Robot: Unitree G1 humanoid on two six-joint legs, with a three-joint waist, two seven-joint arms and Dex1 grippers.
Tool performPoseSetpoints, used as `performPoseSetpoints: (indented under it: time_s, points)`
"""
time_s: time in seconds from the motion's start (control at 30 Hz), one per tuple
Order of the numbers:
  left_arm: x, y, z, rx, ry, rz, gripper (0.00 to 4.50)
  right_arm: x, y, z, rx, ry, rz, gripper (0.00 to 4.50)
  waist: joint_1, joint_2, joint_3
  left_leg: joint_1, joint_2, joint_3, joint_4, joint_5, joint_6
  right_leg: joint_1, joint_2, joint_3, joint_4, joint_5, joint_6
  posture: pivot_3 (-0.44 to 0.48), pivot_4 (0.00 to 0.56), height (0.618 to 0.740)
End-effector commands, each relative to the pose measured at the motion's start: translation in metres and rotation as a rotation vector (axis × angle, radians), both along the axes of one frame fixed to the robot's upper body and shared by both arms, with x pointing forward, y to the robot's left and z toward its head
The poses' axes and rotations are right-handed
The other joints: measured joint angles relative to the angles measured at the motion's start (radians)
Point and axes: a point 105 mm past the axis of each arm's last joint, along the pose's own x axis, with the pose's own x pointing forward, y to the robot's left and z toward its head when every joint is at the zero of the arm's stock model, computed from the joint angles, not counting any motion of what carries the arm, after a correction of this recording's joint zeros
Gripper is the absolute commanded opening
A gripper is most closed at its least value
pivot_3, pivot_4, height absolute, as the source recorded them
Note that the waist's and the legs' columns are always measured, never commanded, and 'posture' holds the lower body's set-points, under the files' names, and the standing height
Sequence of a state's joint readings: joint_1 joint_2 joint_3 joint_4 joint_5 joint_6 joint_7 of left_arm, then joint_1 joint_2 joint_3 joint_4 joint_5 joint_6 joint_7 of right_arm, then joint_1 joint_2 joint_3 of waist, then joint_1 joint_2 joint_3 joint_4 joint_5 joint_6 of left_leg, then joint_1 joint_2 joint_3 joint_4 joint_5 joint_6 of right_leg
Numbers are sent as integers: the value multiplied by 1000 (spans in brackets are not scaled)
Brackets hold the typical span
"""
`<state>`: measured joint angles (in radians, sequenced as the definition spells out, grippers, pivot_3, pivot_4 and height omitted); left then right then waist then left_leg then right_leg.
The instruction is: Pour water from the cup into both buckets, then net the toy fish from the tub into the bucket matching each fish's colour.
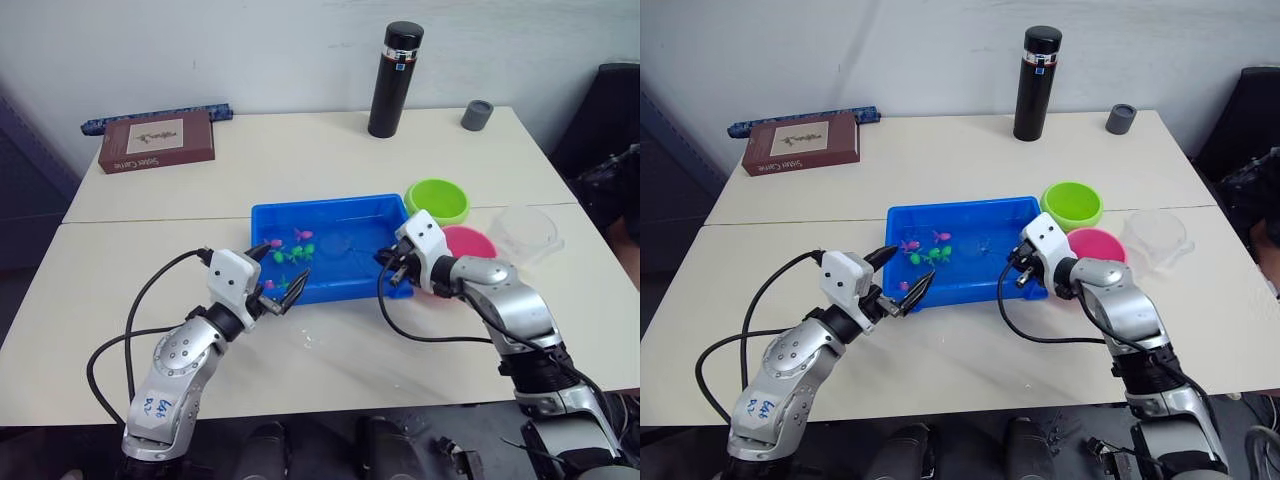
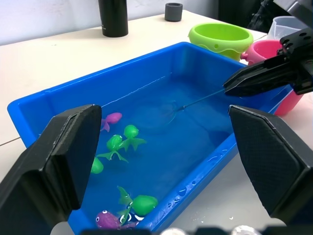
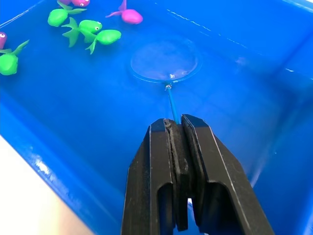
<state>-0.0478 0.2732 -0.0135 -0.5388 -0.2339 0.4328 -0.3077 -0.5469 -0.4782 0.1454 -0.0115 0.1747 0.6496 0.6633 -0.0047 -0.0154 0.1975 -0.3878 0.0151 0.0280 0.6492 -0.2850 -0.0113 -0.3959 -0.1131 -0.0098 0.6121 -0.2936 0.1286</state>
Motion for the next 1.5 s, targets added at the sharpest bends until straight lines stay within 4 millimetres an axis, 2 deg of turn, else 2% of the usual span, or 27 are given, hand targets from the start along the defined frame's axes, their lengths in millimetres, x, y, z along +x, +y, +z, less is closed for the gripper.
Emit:
performPoseSetpoints:
  time_s: [0.03, 0.37, 0.9, 1.17, 1.5]
  points:
    - [-7, -4, 14, -9, -64, -10, 4461, 4, 5, 10, 9, -48, 19, 0, 1, 0, 0, 0, 0, 0, 0, 0, 0, 0, 0, 0, 0, 0, 0, 0, 150, 740]
    - [-8, -5, 15, -15, -62, 2, 4461, 9, 20, 8, 35, -45, 47, 0, 0, 0, 0, 0, 0, 0, 0, 0, 0, 0, 0, 0, 0, 0, 0, 0, 150, 740]
    - [-9, -6, 16, -18, -59, 5, 4461, 6, 39, 7, 109, -15, 63, 0, -2, 0, 0, 0, 1, 0, 0, 0, 0, 0, 0, 0, 0, 0, 0, 0, 150, 740]
    - [-8, -6, 15, -19, -57, -7, 4461, 4, 34, 20, 147, -46, 46, 0, -1, 0, 0, 0, 1, -1, -1, 0, 0, 0, -1, 0, -1, 0, 0, 0, 150, 740]
    - [-6, -9, 14, -16, -51, -41, 4461, -9, 20, 38, 217, -73, 19, 0, 0, 0, 0, -2, 1, -2, -2, -1, -1, -2, 0, -1, -2, 0, -1, 0, 150, 740]
